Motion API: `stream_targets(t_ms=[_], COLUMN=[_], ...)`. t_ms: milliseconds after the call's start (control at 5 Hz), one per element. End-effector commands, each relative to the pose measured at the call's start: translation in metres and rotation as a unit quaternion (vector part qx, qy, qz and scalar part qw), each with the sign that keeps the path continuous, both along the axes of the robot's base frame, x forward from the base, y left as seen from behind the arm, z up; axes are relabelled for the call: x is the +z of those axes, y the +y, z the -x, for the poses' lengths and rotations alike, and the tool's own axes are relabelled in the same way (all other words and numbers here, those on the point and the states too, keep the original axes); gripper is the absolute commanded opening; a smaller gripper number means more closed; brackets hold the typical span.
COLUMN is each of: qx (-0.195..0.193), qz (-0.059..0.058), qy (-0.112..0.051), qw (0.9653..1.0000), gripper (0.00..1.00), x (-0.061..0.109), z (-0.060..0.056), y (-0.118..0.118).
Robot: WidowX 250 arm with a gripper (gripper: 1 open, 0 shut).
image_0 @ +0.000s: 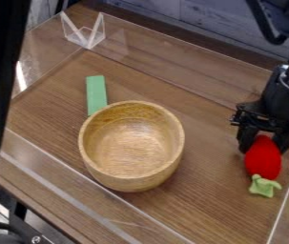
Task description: Move the red object to the left side of the table
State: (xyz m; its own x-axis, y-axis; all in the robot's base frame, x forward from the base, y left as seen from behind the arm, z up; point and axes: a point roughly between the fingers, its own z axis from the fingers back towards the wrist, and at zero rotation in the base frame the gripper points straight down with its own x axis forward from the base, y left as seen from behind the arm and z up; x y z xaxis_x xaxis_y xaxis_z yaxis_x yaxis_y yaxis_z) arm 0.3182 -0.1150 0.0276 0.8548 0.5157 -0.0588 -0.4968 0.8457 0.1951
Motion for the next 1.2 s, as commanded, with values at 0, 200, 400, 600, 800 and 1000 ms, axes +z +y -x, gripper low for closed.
stream_targets(t_ms=[0,200,400,600,800,1000], qx=[-0.001,0.003,-0.002,-0.033,-0.064,-0.06], qz=[0.014,0.015,0.011,0.016,0.019,0.025], qy=[-0.051,-0.049,-0.045,-0.045,-0.044,-0.047], qw=[0.9986,0.9987,0.9989,0.9983,0.9968,0.9967], gripper=[0.0,1.0,0.0,1.0,1.0,0.0], x=[0.041,0.028,0.013,0.026,0.04,0.031], z=[-0.008,-0.016,-0.023,-0.01,0.003,-0.001], y=[0.009,0.002,-0.007,-0.008,-0.011,-0.004])
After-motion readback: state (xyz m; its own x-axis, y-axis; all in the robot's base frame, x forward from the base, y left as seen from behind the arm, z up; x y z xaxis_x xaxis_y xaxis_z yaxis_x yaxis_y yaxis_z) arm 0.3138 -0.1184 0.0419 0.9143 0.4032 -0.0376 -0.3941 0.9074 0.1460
